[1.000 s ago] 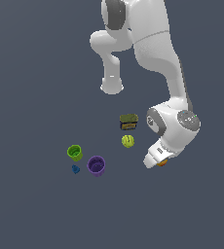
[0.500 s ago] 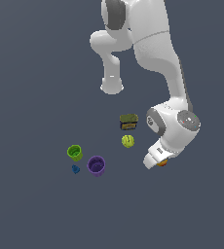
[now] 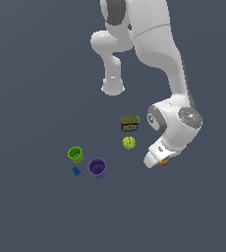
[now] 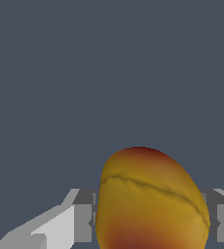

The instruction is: Pick up a designated object from a clutter of objects.

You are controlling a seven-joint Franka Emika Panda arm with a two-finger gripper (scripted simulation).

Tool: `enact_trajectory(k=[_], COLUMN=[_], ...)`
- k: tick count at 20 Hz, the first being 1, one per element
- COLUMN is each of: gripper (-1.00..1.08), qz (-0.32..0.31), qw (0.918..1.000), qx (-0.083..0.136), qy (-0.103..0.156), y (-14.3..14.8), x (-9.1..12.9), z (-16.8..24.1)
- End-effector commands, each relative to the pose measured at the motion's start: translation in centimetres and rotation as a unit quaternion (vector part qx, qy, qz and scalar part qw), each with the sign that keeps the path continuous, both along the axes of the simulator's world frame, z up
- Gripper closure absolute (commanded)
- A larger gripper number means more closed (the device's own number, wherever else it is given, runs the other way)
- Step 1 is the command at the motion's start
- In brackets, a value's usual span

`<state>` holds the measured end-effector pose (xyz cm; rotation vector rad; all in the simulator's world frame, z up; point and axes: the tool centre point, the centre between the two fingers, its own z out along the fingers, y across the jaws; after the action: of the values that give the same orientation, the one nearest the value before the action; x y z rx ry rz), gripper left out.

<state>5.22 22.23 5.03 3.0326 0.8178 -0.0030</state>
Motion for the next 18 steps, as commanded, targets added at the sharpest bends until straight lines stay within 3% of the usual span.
enact_trajectory(k=[1,18], gripper=[1.08,1.08], qz=[0.000,0.001], qw=[1.0000,1.0000], qx=[0.000,0.000], qy=[-0.001,-0.001], y=[-0.3,-4.7], x=[-0.2,-4.2], z=[1.1,14.8])
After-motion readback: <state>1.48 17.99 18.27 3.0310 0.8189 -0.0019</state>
